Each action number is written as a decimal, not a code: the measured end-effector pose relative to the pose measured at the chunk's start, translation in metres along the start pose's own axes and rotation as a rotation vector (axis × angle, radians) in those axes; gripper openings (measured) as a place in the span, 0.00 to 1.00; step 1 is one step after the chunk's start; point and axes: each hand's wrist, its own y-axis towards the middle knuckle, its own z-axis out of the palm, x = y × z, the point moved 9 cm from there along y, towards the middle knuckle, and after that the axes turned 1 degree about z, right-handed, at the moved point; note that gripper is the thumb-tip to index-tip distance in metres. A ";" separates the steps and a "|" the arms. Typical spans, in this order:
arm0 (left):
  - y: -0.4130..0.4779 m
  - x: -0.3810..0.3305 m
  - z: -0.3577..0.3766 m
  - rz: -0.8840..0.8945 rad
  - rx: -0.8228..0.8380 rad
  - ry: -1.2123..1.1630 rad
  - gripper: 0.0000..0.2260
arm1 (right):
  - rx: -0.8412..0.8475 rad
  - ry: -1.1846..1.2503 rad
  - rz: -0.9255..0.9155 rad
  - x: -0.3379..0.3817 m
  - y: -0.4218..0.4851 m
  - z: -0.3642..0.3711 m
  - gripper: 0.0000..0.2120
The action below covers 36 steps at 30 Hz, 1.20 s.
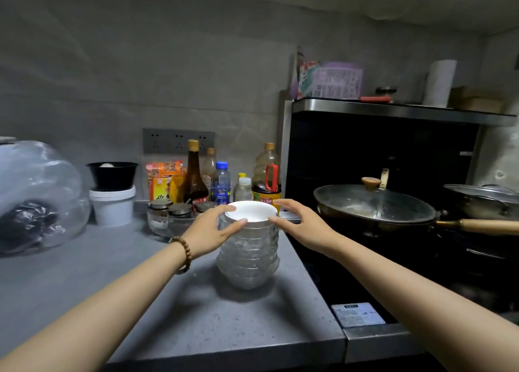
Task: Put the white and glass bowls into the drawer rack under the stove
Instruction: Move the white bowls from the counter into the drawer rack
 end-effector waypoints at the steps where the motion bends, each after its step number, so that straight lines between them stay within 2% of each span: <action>1: 0.002 0.001 0.001 0.003 0.003 -0.011 0.26 | 0.003 0.002 0.011 -0.002 0.003 0.003 0.23; 7: 0.009 0.003 0.003 0.043 -0.013 -0.032 0.23 | 0.003 0.057 0.058 -0.012 0.013 0.014 0.22; 16: 0.008 0.004 0.004 0.081 -0.136 -0.270 0.09 | -0.041 0.172 0.023 -0.012 0.011 0.015 0.18; 20: 0.008 -0.005 0.000 0.092 -0.217 -0.373 0.09 | -0.094 0.207 -0.057 -0.001 0.009 0.001 0.14; 27: -0.002 -0.048 -0.003 0.175 -0.298 -0.560 0.11 | -0.154 0.250 -0.149 0.013 -0.006 -0.034 0.14; 31: -0.008 -0.074 0.009 0.193 -0.283 -0.645 0.12 | -0.158 0.233 -0.150 0.008 -0.026 -0.056 0.12; 36: -0.014 -0.105 0.060 0.123 -0.072 -0.832 0.15 | -0.169 0.189 -0.129 -0.011 -0.067 -0.095 0.08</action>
